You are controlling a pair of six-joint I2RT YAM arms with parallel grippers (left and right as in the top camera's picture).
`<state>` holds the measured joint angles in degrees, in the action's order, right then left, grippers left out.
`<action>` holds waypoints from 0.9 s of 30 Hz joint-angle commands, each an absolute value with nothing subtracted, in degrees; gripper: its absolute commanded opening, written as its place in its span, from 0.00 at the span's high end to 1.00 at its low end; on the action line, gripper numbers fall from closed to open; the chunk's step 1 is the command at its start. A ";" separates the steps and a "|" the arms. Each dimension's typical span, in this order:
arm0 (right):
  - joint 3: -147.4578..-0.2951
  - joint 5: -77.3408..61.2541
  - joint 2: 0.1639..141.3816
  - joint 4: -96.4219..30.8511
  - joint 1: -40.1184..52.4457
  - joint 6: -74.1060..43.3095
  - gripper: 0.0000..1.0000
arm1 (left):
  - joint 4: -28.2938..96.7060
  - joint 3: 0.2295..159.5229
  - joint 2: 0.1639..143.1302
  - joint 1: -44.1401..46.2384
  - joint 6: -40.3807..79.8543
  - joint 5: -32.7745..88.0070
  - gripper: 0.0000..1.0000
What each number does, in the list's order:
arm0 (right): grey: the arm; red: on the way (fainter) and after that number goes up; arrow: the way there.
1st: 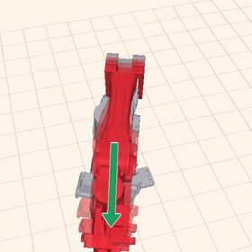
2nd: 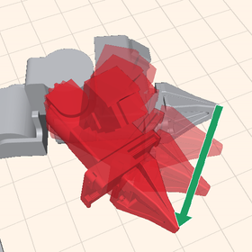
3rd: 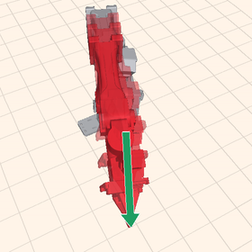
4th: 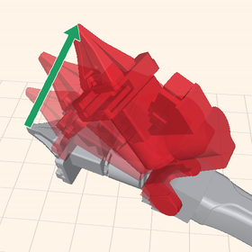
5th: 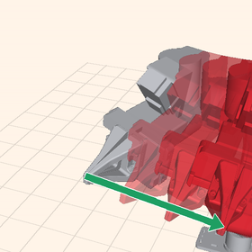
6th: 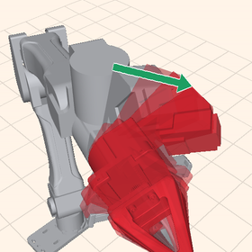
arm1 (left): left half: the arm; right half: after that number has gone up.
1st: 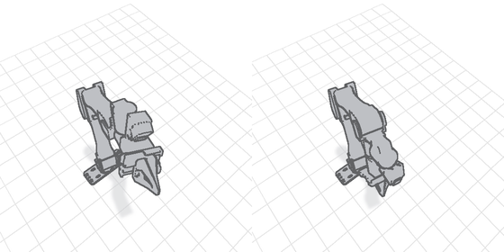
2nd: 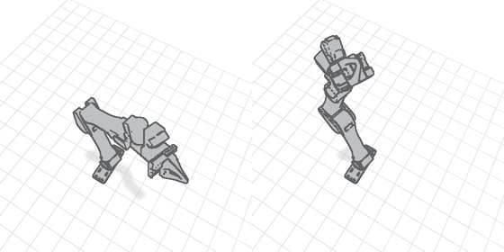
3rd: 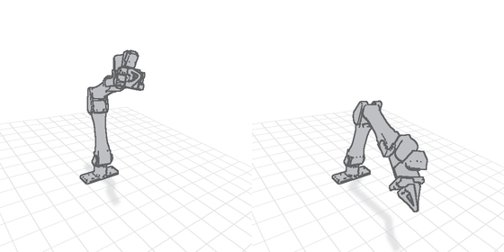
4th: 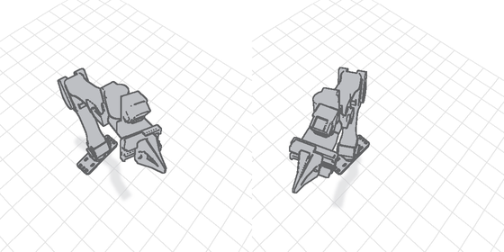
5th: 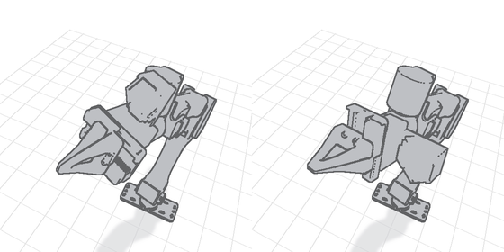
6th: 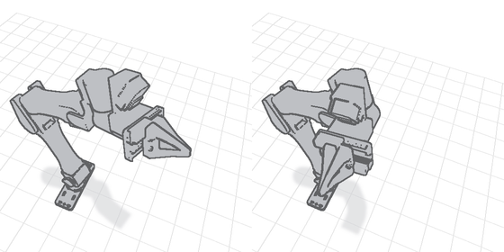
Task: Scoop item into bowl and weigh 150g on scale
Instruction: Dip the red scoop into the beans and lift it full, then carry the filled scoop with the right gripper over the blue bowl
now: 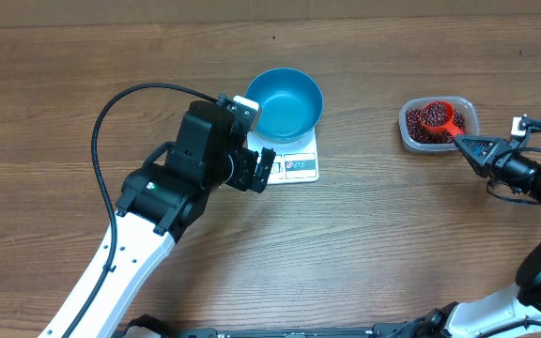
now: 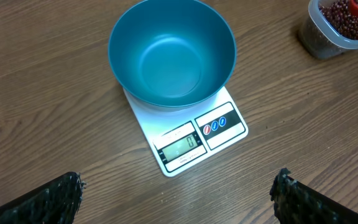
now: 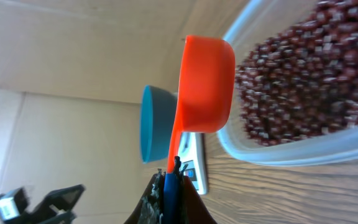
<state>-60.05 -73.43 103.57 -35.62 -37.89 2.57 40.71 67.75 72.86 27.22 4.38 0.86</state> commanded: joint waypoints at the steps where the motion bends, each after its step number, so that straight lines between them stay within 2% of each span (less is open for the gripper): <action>1: -59.96 -81.21 103.96 -35.53 -38.33 2.79 0.96 | 40.49 68.03 72.38 26.94 5.19 1.50 0.01; 17: -59.96 -89.08 103.96 -42.15 -37.23 2.85 0.96 | 40.49 68.03 72.38 26.94 5.17 1.50 0.00; 27: -59.96 -89.06 103.96 -41.34 -27.11 3.01 0.96 | 40.49 68.03 72.38 26.94 5.19 1.50 0.00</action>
<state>-60.05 -86.83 103.57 -42.06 -30.52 2.57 40.73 67.75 72.86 27.22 4.38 0.86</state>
